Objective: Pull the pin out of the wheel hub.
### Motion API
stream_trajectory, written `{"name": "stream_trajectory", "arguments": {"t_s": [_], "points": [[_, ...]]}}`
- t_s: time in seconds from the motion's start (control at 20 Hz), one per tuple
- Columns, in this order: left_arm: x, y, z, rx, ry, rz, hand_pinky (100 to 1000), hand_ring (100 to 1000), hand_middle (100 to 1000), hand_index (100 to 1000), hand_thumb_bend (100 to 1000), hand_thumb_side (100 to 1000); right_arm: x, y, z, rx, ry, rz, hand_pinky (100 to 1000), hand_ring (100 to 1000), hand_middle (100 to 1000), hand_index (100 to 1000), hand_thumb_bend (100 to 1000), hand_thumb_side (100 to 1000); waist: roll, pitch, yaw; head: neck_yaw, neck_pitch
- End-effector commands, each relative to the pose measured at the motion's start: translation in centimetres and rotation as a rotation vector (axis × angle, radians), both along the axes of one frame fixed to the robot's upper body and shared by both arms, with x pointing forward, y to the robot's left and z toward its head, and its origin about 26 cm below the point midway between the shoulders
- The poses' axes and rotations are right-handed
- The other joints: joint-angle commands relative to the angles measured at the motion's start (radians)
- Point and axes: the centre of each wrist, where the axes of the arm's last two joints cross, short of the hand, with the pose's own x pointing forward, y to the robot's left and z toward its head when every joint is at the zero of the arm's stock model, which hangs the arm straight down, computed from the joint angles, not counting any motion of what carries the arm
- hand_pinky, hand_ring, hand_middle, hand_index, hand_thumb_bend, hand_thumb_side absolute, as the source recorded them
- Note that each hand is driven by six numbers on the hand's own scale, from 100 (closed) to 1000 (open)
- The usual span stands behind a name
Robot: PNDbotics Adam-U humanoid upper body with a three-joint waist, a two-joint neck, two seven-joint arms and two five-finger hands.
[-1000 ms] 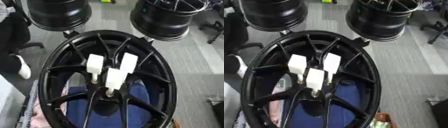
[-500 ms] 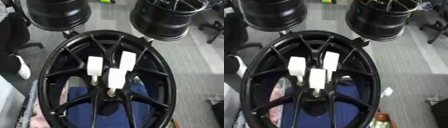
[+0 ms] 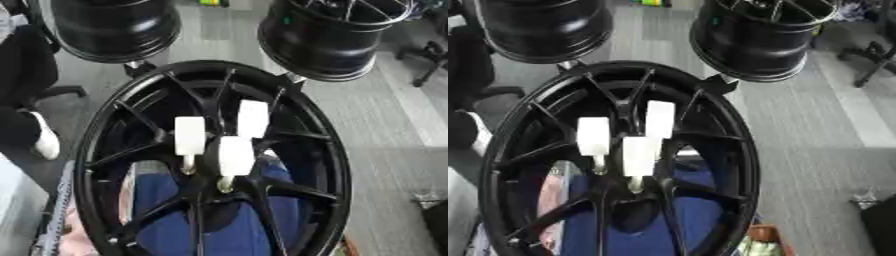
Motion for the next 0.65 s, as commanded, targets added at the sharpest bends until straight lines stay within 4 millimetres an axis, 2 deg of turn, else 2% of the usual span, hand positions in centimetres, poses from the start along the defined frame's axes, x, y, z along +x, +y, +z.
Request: {"name": "stream_trajectory", "arguments": {"t_s": [0.05, 0.65], "points": [[-0.4, 0.2, 1.2, 0.027, -0.033, 0.007, 779, 850, 712, 822, 213, 716, -0.7, 0.4, 1.8, 0.033, -0.097, 0.001, 851, 803, 763, 840, 100, 594, 0.005, -0.018, -0.001, 0.001, -0.004], [-0.5, 0.2, 1.4, 0.024, -0.046, 0.004, 779, 848, 711, 824, 215, 712, -0.1, 0.4, 0.1, 0.159, -0.207, 0.054, 857, 797, 754, 836, 100, 608, 0.006, -0.018, 0.004, 0.0, -0.003]]}}
